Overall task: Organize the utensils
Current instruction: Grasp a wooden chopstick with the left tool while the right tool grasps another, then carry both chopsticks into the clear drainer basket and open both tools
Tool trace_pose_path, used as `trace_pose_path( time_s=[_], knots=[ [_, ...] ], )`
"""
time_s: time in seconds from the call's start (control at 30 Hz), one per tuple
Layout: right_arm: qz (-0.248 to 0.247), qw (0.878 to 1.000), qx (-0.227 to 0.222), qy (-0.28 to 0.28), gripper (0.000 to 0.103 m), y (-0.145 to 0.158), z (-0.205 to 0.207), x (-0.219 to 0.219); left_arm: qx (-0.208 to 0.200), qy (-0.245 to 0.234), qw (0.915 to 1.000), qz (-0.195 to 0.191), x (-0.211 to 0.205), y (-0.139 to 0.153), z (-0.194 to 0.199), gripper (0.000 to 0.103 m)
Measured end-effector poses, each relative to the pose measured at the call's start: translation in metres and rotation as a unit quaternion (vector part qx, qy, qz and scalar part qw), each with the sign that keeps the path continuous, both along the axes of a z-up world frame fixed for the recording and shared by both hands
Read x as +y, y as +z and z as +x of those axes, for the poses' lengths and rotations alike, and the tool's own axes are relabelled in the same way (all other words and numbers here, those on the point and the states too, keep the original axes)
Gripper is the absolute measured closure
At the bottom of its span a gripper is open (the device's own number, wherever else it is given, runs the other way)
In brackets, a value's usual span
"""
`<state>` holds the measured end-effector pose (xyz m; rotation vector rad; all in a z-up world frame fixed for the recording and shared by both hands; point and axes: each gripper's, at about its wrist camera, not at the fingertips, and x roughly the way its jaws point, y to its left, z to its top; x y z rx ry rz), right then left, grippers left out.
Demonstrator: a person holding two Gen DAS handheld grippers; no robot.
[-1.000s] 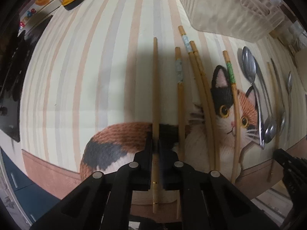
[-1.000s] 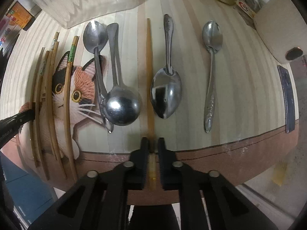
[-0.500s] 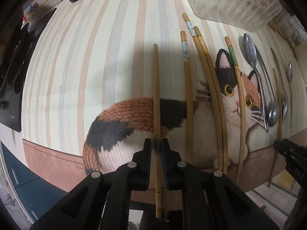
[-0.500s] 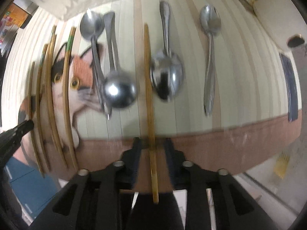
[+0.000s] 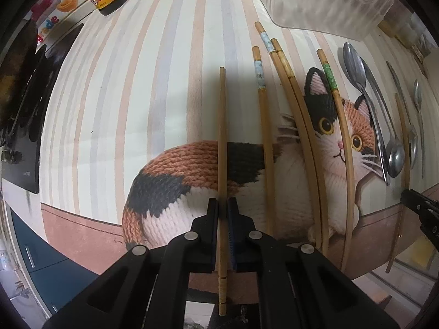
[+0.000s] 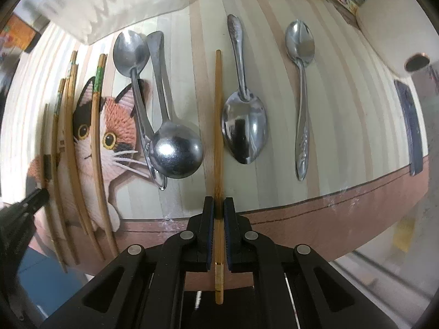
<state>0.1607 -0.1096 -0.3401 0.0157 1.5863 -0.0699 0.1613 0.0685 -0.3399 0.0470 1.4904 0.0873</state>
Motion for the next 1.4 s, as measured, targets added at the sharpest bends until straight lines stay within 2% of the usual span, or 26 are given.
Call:
trace_pose_path(
  time_s=[0.17, 0.47, 0.67, 0.83, 1.0, 1.13, 1.27, 1.4],
  knots=[
    [0.017, 1.000, -0.012, 0.004, 0.096, 0.011, -0.005, -0.006, -0.010, 0.006, 0.9999, 0.009, 0.004, 0.011, -0.007, 0.099],
    [0.047, 0.998, -0.047, -0.002, 0.096, 0.051, -0.009, -0.015, -0.031, 0.018, 0.9993, 0.011, 0.004, 0.040, -0.011, 0.099],
    [0.062, 0.995, -0.073, -0.004, 0.096, 0.083, 0.005, -0.023, -0.067, 0.027, 0.9974, -0.002, 0.007, 0.079, -0.004, 0.099],
    [0.075, 0.992, -0.100, 0.001, 0.096, 0.119, 0.022, -0.021, -0.105, 0.015, 0.9940, -0.027, 0.004, 0.125, 0.016, 0.099],
    [0.093, 0.986, -0.139, 0.012, 0.096, 0.162, 0.057, -0.014, -0.151, -0.008, 0.9860, -0.069, -0.006, 0.179, 0.054, 0.099],
    [0.116, 0.980, -0.163, 0.022, 0.096, 0.184, 0.101, -0.009, -0.162, -0.013, 0.9801, -0.114, -0.009, 0.201, 0.099, 0.099],
    [0.139, 0.976, -0.165, 0.022, 0.096, 0.194, 0.156, -0.004, -0.151, 0.004, 0.9769, -0.151, -0.012, 0.207, 0.157, 0.099],
    [0.155, 0.975, -0.153, 0.035, 0.096, 0.181, 0.219, 0.007, -0.121, 0.030, 0.9741, -0.188, -0.010, 0.193, 0.214, 0.099]
  ],
)
